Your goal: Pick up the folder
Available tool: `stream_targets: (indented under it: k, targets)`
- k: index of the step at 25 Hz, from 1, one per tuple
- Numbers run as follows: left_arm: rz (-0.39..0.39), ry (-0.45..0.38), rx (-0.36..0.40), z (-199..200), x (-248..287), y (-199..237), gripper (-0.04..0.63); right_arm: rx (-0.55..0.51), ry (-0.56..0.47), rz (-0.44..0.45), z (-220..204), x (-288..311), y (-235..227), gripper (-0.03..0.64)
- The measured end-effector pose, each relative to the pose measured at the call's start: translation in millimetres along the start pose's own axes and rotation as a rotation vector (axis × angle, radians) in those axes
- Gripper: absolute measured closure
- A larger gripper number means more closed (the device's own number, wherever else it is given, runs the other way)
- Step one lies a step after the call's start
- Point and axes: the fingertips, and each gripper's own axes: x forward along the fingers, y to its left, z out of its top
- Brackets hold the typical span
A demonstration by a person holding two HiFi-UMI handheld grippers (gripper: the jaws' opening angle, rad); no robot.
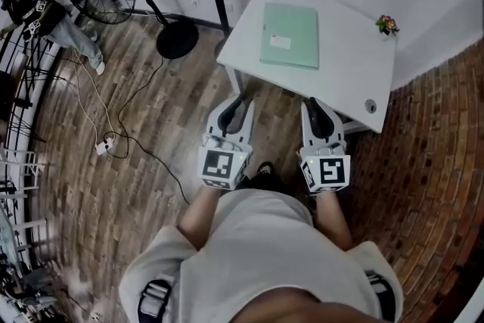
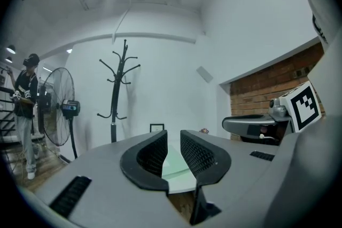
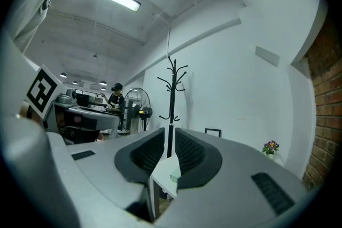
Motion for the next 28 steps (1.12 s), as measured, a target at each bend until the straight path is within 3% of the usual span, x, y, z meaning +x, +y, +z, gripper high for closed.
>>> stream_targets:
  k: [14, 28]
  targets:
    - [0.005, 0.033, -0.012, -7.2, 32.7, 3.2, 0.528, 0.024, 0.007, -0.003, -11.4, 22.4, -29.9, 0.555]
    - [-0.027, 0.064, -0.046, -22.5, 107.8, 33.9, 0.528, 0.021, 0.062, -0.024, -34.4, 82.6, -67.2, 0.552]
